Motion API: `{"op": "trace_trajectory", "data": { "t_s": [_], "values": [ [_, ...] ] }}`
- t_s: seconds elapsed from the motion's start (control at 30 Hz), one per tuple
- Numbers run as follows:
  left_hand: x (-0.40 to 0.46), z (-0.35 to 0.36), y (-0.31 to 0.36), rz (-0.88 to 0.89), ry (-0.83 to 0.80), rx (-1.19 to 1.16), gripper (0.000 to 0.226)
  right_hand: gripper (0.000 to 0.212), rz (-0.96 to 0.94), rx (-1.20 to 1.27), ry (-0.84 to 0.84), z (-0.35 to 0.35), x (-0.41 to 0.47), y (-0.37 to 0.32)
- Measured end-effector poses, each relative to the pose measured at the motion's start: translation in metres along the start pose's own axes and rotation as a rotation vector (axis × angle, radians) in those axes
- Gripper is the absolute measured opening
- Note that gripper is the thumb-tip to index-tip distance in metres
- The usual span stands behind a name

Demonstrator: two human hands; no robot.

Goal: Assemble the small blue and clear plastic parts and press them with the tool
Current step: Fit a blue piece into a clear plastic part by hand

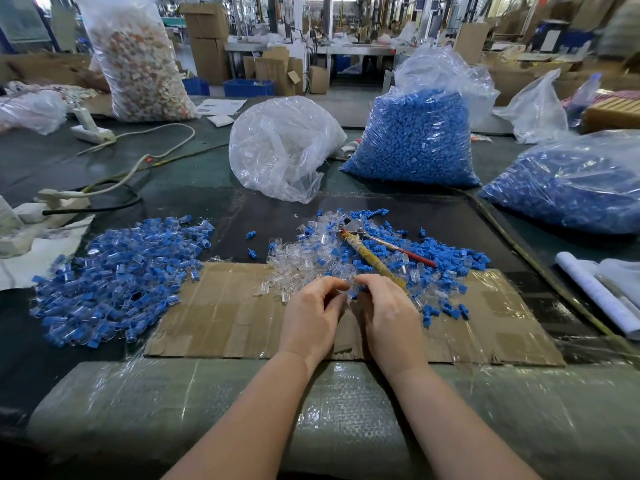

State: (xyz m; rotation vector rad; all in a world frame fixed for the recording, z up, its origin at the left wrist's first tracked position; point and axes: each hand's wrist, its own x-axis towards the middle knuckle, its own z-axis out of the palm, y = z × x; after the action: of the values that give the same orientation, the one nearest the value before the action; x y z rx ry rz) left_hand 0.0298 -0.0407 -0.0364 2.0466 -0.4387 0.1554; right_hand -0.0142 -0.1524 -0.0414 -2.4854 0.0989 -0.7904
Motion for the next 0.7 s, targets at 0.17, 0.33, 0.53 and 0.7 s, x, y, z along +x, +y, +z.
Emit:
{"op": "trace_trajectory", "data": {
  "t_s": [0.17, 0.33, 0.53, 0.7],
  "values": [
    [0.0007, 0.0005, -0.0002, -0.047, 0.000, -0.071, 0.011, 0.008, 0.049, 0.136, 0.038, -0.0027, 0.0007, 0.0036],
    [0.0009, 0.0007, -0.0017, -0.079, -0.014, -0.116, 0.013, 0.008, 0.066, 0.194, 0.047, -0.0038, 0.0006, 0.0031],
    [0.0017, 0.0002, -0.0030, -0.132, -0.022, -0.188, 0.019, 0.013, 0.045, 0.039, -0.003, -0.0010, 0.0003, 0.0030],
    [0.0007, -0.0001, -0.0030, -0.134, -0.032, -0.234, 0.019, 0.015, 0.037, -0.038, -0.006, 0.0013, -0.0002, 0.0030]
  ]
}}
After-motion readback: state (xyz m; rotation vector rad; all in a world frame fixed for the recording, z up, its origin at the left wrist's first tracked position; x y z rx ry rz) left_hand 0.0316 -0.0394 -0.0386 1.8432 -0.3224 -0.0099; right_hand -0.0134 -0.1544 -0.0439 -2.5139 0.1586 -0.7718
